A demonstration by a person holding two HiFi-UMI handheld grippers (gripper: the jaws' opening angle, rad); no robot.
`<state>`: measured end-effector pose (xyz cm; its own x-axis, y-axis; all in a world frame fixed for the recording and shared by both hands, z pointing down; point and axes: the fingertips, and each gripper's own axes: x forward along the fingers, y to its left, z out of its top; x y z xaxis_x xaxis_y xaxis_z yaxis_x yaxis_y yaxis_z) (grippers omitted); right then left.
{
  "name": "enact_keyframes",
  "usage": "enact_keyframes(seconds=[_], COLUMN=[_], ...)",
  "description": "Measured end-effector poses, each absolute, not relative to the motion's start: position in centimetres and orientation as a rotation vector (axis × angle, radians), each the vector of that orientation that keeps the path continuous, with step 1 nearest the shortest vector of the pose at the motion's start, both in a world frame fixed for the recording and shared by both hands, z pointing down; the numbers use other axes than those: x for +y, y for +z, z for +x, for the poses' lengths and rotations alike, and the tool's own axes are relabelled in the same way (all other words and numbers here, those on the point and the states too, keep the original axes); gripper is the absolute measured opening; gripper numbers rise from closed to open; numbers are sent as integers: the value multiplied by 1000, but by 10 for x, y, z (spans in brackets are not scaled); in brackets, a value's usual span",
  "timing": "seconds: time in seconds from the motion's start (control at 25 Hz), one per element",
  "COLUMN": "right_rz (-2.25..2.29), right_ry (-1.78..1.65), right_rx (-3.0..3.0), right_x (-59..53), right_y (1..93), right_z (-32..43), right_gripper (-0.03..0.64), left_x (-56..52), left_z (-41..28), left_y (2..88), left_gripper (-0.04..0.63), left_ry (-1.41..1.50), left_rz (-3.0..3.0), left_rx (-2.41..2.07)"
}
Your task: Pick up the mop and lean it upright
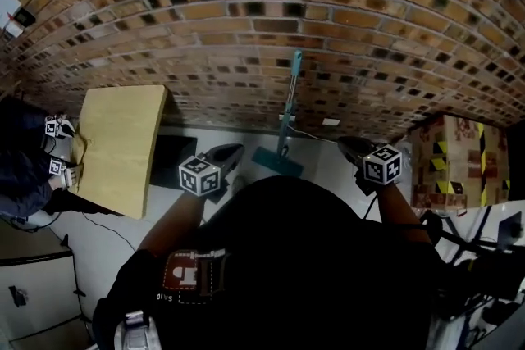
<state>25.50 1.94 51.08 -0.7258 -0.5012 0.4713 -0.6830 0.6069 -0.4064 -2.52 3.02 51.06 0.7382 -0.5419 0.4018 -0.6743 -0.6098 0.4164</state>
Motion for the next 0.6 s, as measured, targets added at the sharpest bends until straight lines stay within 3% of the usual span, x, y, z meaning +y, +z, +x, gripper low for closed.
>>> enact_keyframes(seconds=[0.6], right_rz=[1325], right_ry=[972], right_rx=[-2364], right_x=[-11], right_y=[510], right_z=[227], right_gripper=[14], left_x=[-69], left_z=[-20], left_y=[556], left_gripper=[0], left_ry=[625], left_rz=[2607], left_rx=[-377])
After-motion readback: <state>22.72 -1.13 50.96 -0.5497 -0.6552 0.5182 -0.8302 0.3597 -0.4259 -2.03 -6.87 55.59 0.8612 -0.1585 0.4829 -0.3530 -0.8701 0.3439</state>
